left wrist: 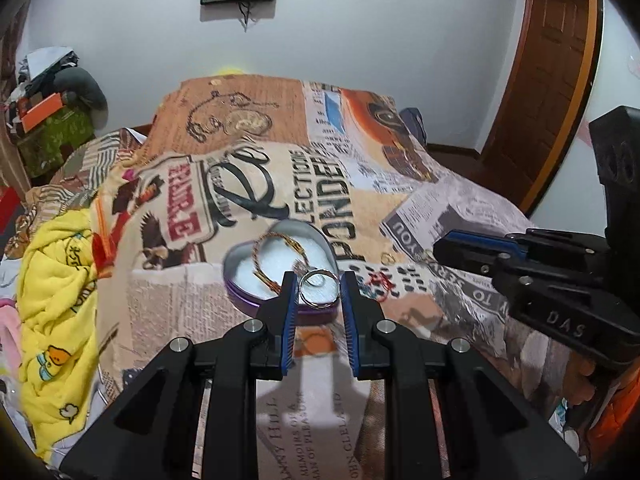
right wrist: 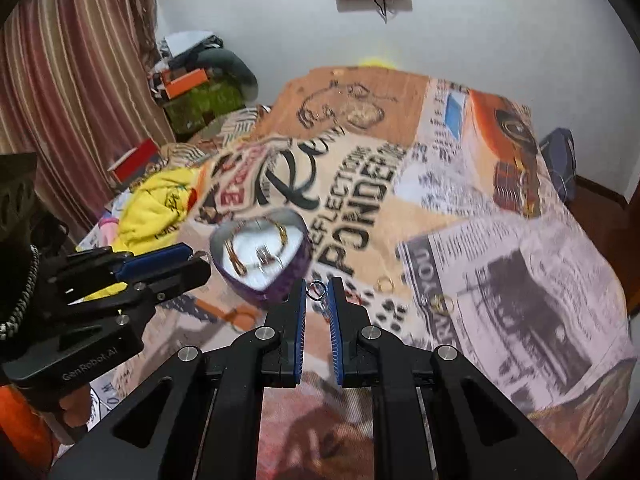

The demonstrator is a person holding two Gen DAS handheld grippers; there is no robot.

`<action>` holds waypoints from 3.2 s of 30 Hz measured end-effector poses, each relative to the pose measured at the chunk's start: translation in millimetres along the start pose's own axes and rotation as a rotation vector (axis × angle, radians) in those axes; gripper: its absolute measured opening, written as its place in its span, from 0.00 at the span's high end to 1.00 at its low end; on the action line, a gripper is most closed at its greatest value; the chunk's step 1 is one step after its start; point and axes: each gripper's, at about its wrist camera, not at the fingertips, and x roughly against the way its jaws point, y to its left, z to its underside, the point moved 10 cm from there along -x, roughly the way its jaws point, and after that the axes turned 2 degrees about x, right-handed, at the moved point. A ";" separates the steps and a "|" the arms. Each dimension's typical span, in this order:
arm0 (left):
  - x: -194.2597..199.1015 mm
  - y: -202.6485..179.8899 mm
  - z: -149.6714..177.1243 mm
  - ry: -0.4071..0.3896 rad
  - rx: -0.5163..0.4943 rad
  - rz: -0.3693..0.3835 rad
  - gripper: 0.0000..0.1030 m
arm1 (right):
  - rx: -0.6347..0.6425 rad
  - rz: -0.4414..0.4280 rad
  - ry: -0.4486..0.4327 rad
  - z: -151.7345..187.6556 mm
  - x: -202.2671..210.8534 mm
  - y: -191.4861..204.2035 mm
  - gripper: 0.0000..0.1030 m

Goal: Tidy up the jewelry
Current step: 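Carry the silver ring to the tin with the left tool while the right tool grasps a small ring, then release the ring into the tin with the left tool while the right tool lowers the small ring in, then move both tools away from the tin toward the remaining earrings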

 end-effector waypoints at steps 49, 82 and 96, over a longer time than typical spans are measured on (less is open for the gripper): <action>-51.8 68.2 -4.8 0.058 0.071 -0.029 0.79 | 0.070 -0.108 0.105 -25.0 -102.2 39.0 0.90; -25.9 9.2 -22.7 0.049 0.019 0.000 0.71 | 0.007 0.074 0.005 -25.2 -21.9 -32.1 0.64; -66.8 -55.1 12.7 0.183 -0.037 0.108 0.71 | -0.126 0.198 0.120 41.3 -9.9 -126.2 0.64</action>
